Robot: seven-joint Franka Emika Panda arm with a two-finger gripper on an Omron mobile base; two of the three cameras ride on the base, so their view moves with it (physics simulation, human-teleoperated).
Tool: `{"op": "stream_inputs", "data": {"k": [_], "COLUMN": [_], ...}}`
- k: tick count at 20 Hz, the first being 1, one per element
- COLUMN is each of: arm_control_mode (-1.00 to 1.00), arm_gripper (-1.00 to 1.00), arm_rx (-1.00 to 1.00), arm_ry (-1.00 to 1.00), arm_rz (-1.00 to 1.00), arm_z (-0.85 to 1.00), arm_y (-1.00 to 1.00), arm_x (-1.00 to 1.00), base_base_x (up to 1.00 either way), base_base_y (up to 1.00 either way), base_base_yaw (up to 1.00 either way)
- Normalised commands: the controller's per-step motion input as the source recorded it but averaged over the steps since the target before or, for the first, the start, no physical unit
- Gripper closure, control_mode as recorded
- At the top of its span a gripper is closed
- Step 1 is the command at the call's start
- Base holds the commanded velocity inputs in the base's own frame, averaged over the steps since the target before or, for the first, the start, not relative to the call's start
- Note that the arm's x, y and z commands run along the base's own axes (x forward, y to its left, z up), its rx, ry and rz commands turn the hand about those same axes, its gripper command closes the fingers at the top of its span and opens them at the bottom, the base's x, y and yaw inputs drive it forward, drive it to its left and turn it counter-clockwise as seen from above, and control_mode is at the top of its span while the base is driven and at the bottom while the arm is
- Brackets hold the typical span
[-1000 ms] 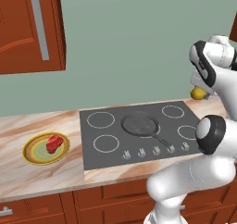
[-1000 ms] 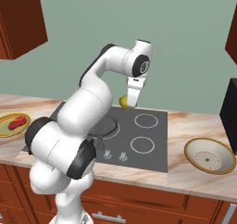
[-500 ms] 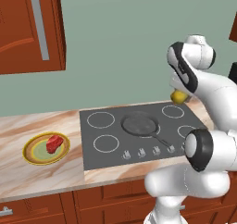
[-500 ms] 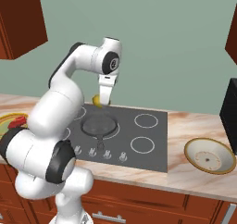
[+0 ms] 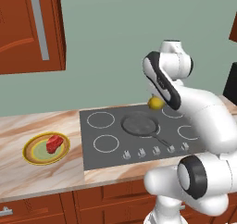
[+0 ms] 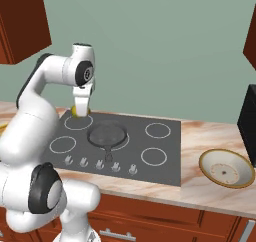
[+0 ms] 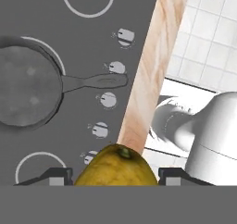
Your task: Place the steak on the plate and place the lemon on the same plate.
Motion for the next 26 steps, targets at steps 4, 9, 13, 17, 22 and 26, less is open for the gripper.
{"op": "stream_inputs", "data": {"k": [4,9,13,17,22,26], "arm_control_mode": [-1.00,-1.00,-1.00,-1.00,-1.00,-1.00], "arm_gripper": [1.00,1.00,1.00,1.00,1.00,1.00], "arm_rx": [0.00,0.00,0.00,0.00,0.00,0.00], "arm_ry": [-0.08,-0.06,-0.05,-0.02,-0.02,-0.08], "arm_rz": [0.06,0.05,0.05,0.06,0.09,0.07], "arm_z": [-0.03,-0.04,-0.04,-0.07,-0.11,-0.11], "arm_y": [0.86,0.89,0.86,0.84,0.81,0.84], "arm_x": [-0.08,-0.06,-0.03,0.00,-0.01,0.00], "base_base_x": [0.00,0.00,0.00,0.00,0.00,0.00], "base_base_y": [0.00,0.00,0.00,0.00,0.00,0.00], "base_base_yaw": [0.00,0.00,0.00,0.00,0.00,0.00]}}
